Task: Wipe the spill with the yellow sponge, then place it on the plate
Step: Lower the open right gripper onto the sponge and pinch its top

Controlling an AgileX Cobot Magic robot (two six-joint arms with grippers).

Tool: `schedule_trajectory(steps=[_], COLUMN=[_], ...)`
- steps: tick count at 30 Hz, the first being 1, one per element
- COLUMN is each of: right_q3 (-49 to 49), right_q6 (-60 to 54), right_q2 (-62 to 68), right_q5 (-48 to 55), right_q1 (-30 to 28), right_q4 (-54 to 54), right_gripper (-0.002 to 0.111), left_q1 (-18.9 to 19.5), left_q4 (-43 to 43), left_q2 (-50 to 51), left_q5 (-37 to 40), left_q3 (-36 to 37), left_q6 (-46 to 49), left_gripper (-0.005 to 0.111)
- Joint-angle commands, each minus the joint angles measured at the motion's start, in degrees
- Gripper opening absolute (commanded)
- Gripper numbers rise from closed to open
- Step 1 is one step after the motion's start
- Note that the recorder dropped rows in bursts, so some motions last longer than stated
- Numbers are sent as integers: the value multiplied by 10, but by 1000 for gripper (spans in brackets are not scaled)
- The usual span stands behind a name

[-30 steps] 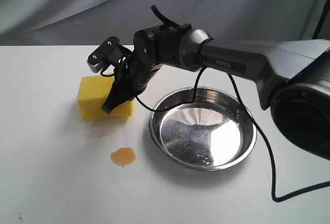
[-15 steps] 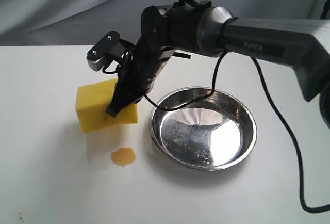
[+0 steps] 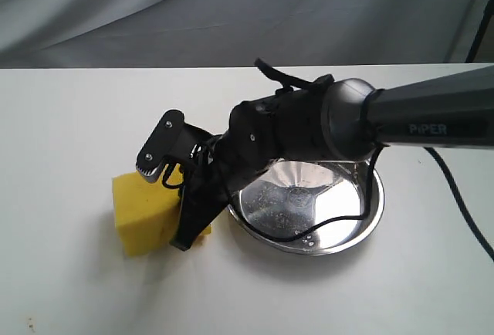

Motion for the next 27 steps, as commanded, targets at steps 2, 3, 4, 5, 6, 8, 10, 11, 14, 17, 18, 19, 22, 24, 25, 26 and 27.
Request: schedule_trajectory(steps=[2,3,4,5,6,8,10,11,14,17,18,19,22,24,25,26,27], right_q3=[19,23,29,36,43,61,79,85,90,90,90,90,89,89,89,89,89], right_q6=[2,2,6,10,11,11,11,9,6,5,5,5,2,0,-2,-2,-2], right_q2=[-6,-6,-6,-6,-6,-6,-6,-6,-6,-7,-7,-8,-8,-8,-8,-8,-8], right_q5=[-24,-25,-28,-37,-44,-61,-74,-75,-60,-37,-31,-22,-5,4,10,13,16], right_q1=[4,4,4,4,6,8,8,8,8,11,12,15,26,34,39,43,47], right_q4=[6,6,6,8,8,8,8,7,3,3,3,3,3,3,3,3,3], right_gripper=[0,0,0,0,0,0,0,0,0,0,0,0,0,0,0,0,0], left_q1=[-3,-3,-3,-3,-3,-3,-3,-3,-3,-3,-3,-3,-3,-3,-3,-3,-3], left_q4=[0,0,0,0,0,0,0,0,0,0,0,0,0,0,0,0,0], left_q2=[-2,-2,-2,-2,-2,-2,-2,-2,-2,-2,-2,-2,-2,-2,-2,-2,-2], left_q5=[-2,-2,-2,-2,-2,-2,-2,-2,-2,-2,-2,-2,-2,-2,-2,-2,-2], left_q3=[1,1,1,1,1,1,1,1,1,1,1,1,1,1,1,1,1], left_q6=[-2,-2,-2,-2,-2,-2,-2,-2,-2,-2,-2,-2,-2,-2,-2,-2,-2], left_gripper=[0,0,0,0,0,0,0,0,0,0,0,0,0,0,0,0,0])
